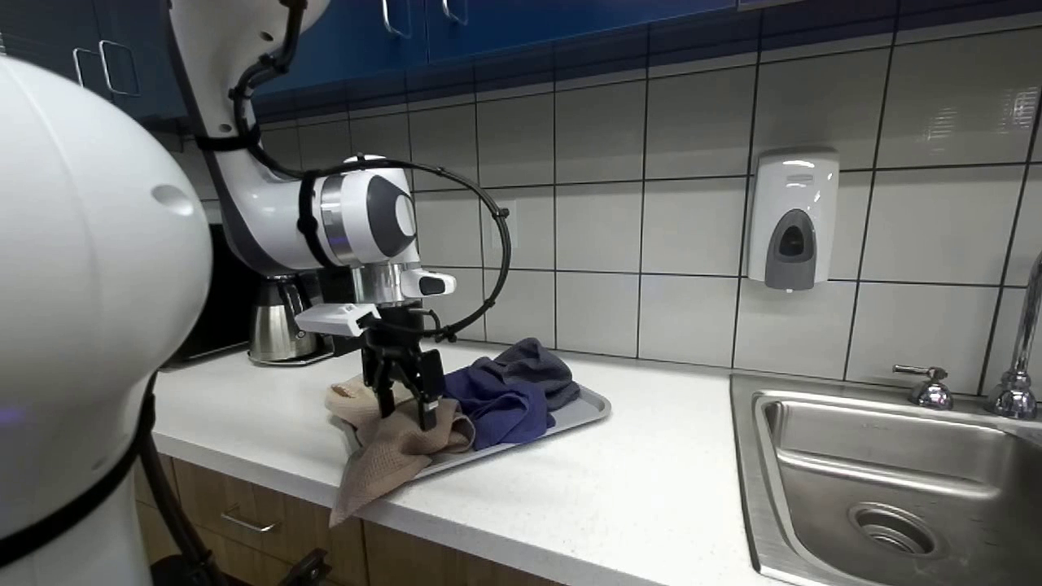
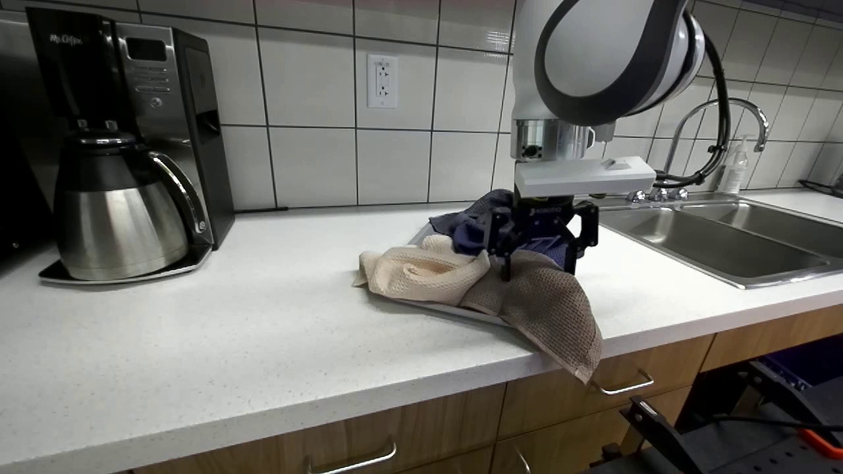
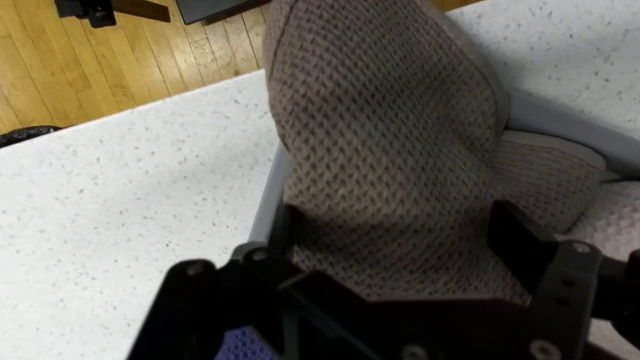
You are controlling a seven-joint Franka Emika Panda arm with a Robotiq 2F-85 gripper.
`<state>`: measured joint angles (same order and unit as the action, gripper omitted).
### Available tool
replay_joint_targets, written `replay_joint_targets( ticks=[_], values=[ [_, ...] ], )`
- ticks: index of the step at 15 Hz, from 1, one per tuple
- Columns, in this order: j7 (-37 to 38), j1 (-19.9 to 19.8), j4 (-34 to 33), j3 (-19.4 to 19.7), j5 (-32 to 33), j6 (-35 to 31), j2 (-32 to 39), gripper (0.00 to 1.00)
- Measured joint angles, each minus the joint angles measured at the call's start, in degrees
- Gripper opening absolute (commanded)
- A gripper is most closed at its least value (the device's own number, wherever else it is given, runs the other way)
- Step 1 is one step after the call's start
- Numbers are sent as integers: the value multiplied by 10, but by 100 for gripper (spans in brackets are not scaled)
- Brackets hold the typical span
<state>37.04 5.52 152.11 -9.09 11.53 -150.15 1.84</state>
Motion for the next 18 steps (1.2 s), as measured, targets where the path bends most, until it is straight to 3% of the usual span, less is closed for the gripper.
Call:
replay_joint_targets(
  ticks=[8, 9, 10, 18],
  values=[
    [34, 15, -9, 17, 7, -3, 36, 100],
    [37, 19, -13, 18, 7, -4, 41, 75],
    [41, 22, -17, 20, 7, -5, 47, 74],
    [48, 39, -44, 31, 4, -7, 71, 12]
  ],
)
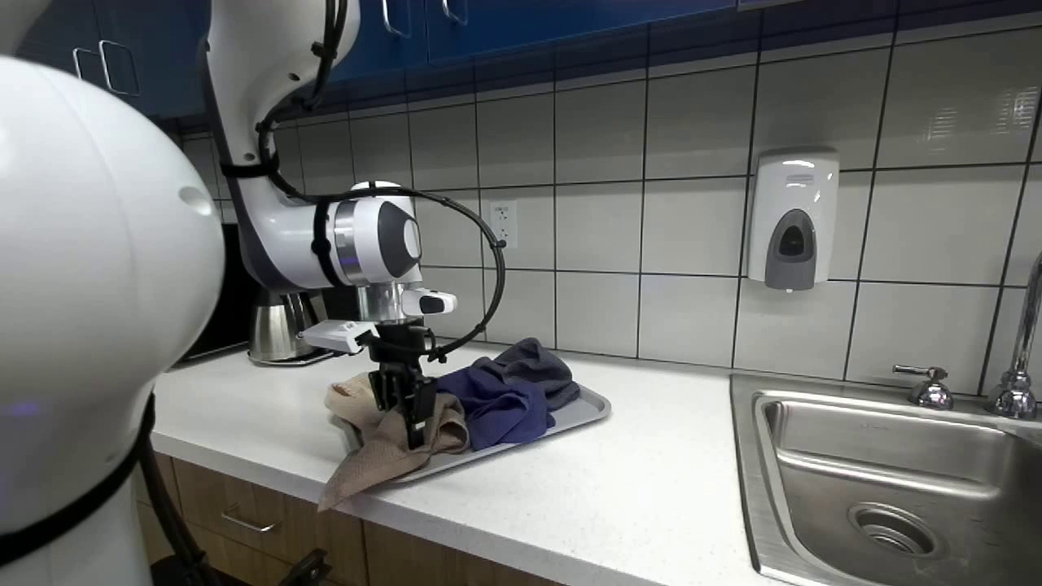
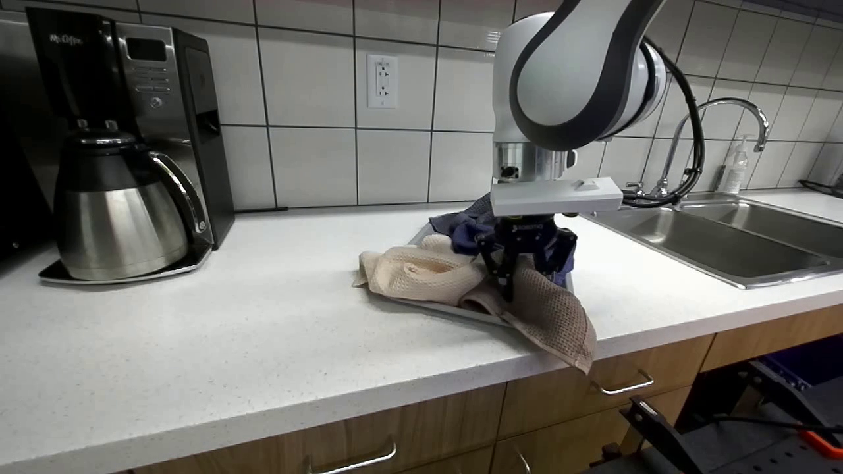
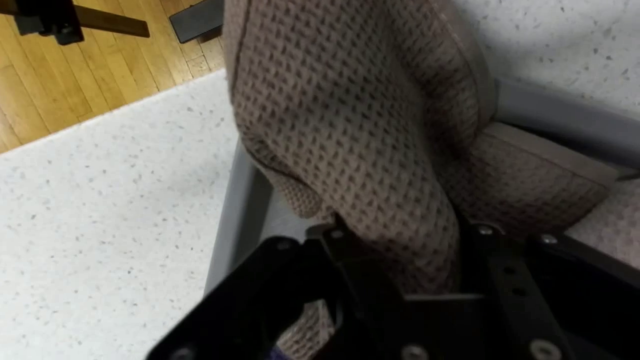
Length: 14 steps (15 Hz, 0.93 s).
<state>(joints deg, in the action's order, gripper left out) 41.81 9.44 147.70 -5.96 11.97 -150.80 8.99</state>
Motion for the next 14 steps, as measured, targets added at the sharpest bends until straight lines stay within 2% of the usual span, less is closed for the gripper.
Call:
replay_joint_targets(
  ticks=[1, 3, 8, 14],
  values=[
    [0, 0, -2, 1, -1, 0, 0, 3],
    [0, 1, -5, 1, -4, 0, 0, 0],
    [0, 3, -11, 1, -11, 4, -16, 3],
    [1, 3, -9, 1, -13, 33, -87, 3]
  ],
)
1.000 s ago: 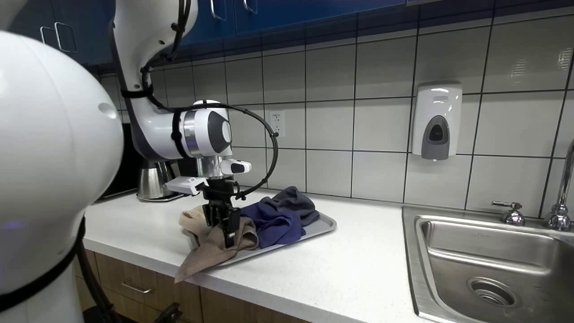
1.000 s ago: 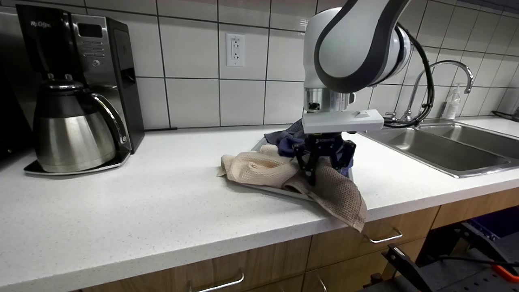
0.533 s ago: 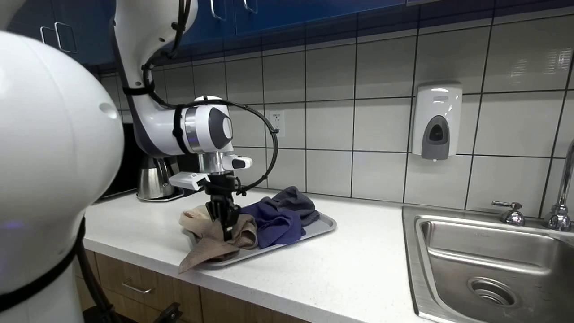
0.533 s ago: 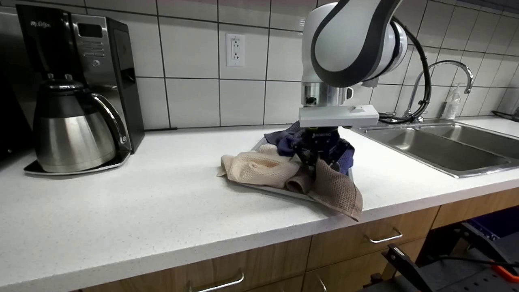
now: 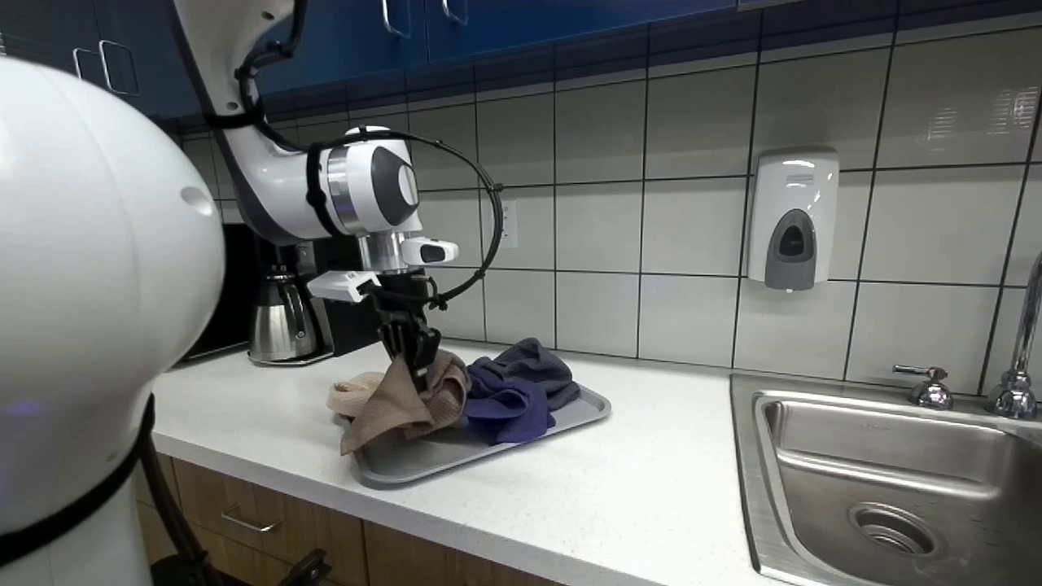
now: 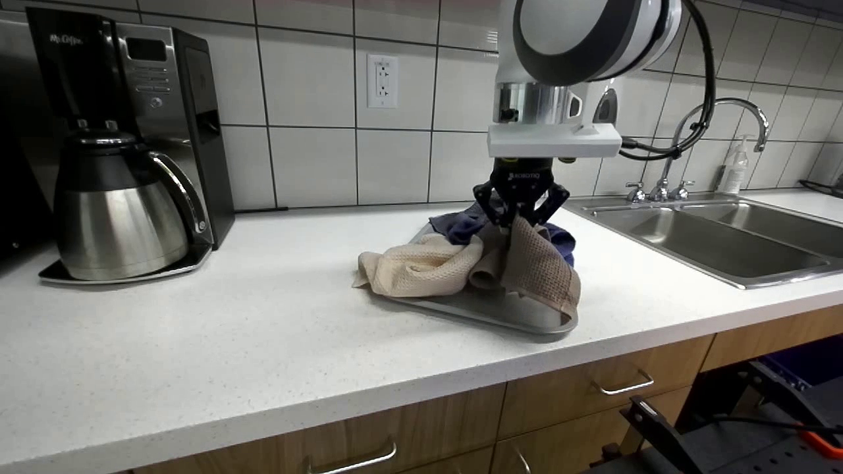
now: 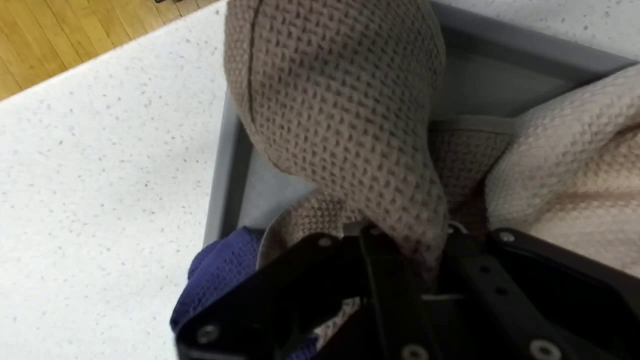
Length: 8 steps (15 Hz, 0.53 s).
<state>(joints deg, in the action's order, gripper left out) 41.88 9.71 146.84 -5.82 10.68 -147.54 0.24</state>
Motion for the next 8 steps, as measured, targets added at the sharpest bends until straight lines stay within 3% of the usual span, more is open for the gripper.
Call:
replay_joint_targets(
  ticks=[8],
  values=[
    [7, -9, 9, -4, -1, 40, -104, 3]
  ],
)
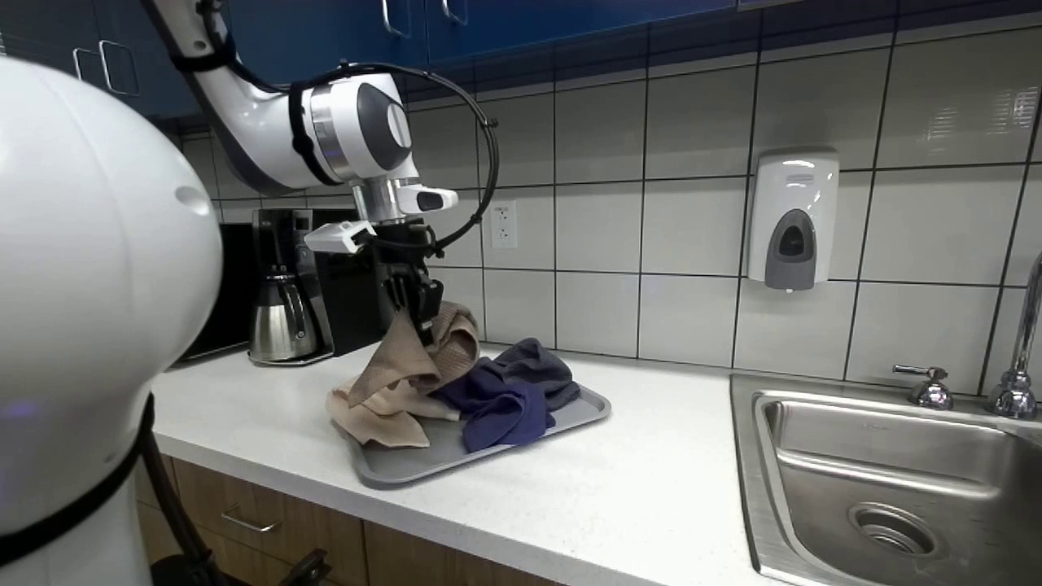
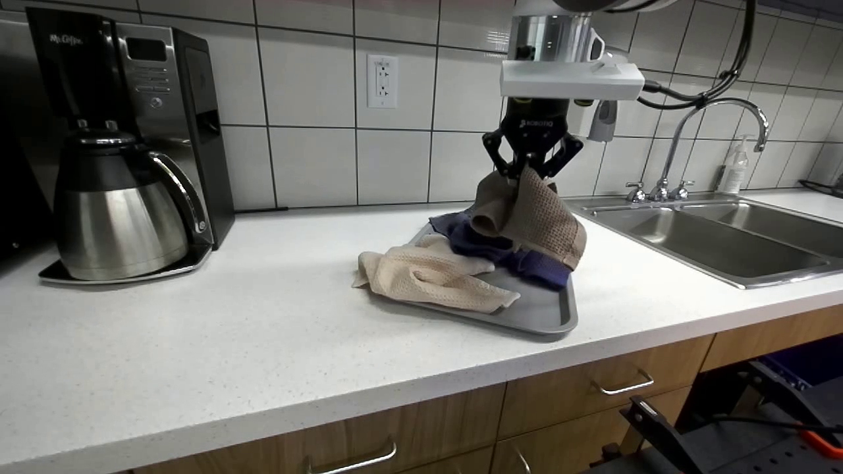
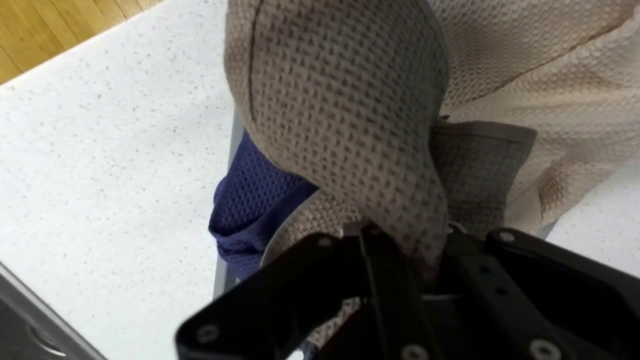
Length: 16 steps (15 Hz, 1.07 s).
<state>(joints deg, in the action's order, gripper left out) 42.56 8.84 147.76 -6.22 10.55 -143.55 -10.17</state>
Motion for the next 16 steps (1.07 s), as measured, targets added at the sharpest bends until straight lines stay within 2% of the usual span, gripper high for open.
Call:
replay_joint_targets(
  ticks=[6, 16],
  values=[
    [1, -28, 8, -2, -1, 17, -49, 3],
    [1, -110, 33, 1, 1, 29, -74, 3]
  ],
)
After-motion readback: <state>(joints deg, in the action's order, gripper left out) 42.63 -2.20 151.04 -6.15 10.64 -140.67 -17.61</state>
